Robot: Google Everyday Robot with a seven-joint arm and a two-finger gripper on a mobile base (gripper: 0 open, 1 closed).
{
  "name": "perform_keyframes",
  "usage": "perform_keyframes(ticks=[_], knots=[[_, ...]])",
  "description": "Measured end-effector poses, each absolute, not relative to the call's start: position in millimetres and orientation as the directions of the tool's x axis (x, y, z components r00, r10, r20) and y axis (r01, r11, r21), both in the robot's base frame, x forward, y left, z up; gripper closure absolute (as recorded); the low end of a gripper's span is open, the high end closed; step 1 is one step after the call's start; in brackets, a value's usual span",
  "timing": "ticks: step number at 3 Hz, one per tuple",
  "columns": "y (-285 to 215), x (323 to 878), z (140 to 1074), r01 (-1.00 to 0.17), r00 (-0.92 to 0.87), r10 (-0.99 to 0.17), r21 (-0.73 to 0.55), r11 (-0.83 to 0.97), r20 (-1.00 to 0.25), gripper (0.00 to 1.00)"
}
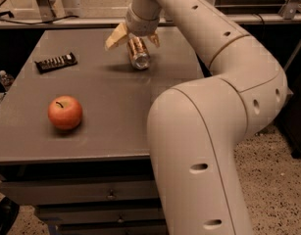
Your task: Place orange can upright
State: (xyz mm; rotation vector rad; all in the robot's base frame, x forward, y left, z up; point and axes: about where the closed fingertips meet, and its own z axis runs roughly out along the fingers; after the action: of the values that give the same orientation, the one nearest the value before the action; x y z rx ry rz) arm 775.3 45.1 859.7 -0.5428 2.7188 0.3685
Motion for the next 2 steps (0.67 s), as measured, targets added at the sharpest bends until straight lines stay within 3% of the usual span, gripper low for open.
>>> perform_keyframes(ticks=[2], knots=[[39.4,780.7,842.1,-0.436,-0.86,-0.368,0.131,0.891,-0.354,0.0]])
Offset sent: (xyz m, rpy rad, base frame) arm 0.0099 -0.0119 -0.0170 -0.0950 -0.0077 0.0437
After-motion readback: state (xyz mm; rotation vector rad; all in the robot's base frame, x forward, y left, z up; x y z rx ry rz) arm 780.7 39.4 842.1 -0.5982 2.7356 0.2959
